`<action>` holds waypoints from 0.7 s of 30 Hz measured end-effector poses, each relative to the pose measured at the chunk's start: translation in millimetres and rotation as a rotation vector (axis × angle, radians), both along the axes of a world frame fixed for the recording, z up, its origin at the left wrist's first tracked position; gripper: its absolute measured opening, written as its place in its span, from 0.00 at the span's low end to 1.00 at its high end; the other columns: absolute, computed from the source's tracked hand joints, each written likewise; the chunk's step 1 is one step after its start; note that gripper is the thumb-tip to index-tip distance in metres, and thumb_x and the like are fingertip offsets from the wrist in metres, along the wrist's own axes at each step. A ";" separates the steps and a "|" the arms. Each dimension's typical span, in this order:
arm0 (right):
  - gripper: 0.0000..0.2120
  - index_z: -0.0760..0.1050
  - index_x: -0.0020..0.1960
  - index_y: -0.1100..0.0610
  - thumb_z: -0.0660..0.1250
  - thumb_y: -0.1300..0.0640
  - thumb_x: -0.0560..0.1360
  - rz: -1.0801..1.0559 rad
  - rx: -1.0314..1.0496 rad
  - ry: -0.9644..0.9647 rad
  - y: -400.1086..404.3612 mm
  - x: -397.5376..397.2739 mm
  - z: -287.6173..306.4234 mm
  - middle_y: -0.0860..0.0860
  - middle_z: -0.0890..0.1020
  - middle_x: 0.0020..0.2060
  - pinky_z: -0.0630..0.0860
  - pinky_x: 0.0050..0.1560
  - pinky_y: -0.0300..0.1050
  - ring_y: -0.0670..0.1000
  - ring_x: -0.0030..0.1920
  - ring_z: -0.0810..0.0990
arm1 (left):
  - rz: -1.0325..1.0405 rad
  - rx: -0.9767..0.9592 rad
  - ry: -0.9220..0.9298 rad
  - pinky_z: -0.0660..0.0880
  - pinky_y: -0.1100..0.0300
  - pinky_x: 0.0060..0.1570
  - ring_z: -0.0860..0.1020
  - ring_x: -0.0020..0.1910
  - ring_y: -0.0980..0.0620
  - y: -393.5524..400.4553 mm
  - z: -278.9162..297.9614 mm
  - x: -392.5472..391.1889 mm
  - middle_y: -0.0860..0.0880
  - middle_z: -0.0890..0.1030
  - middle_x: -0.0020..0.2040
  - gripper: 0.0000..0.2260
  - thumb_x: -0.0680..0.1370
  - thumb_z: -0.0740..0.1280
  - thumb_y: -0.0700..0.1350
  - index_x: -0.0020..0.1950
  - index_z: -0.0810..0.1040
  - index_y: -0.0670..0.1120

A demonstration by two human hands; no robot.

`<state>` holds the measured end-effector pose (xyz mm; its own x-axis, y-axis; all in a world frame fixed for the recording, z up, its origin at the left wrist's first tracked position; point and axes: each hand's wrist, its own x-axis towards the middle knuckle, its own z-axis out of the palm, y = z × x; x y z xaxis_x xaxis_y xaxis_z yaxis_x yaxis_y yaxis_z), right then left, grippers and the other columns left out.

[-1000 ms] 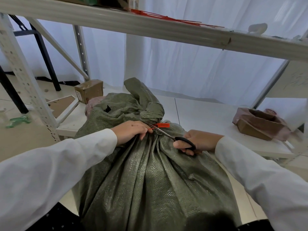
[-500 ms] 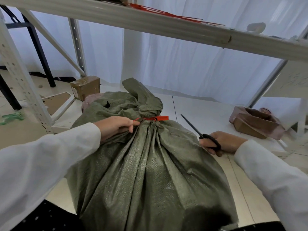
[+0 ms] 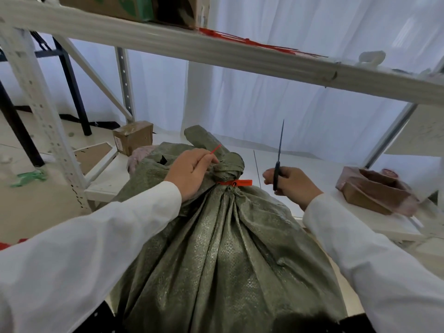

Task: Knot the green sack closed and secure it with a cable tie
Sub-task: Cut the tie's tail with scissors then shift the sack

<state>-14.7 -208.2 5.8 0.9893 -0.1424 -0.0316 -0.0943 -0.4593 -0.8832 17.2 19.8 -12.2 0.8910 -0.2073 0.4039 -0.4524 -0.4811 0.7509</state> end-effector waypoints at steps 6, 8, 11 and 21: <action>0.16 0.81 0.42 0.61 0.74 0.48 0.67 -0.155 -0.157 -0.176 18.9 4.4 9.2 0.55 0.84 0.36 0.79 0.37 0.48 0.50 0.29 0.76 | 0.053 -0.062 0.050 0.67 0.59 0.54 0.74 0.55 0.48 -4.1 7.5 10.0 0.46 0.80 0.53 0.12 0.81 0.55 0.45 0.49 0.78 0.47; 0.19 0.81 0.39 0.62 0.71 0.44 0.67 -0.169 -0.229 -0.190 24.2 3.8 13.6 0.58 0.84 0.36 0.78 0.41 0.52 0.51 0.28 0.74 | 0.065 -0.091 0.063 0.67 0.59 0.53 0.75 0.52 0.49 -10.4 12.4 9.9 0.47 0.80 0.51 0.11 0.81 0.55 0.45 0.47 0.77 0.48; 0.16 0.80 0.41 0.59 0.66 0.45 0.73 -0.181 -0.206 -0.214 27.9 3.1 26.7 0.55 0.84 0.37 0.78 0.45 0.52 0.49 0.30 0.74 | 0.074 -0.164 0.091 0.66 0.61 0.45 0.72 0.38 0.55 -22.1 21.9 6.5 0.52 0.76 0.37 0.11 0.81 0.55 0.44 0.45 0.76 0.48; 0.04 0.77 0.44 0.59 0.67 0.59 0.73 -0.380 -0.003 -0.469 -12.5 58.7 129.1 0.52 0.77 0.34 0.78 0.38 0.41 0.48 0.31 0.75 | 0.159 -0.294 0.144 0.71 0.58 0.51 0.75 0.42 0.53 -20.3 14.1 28.7 0.57 0.81 0.42 0.12 0.81 0.56 0.44 0.57 0.78 0.47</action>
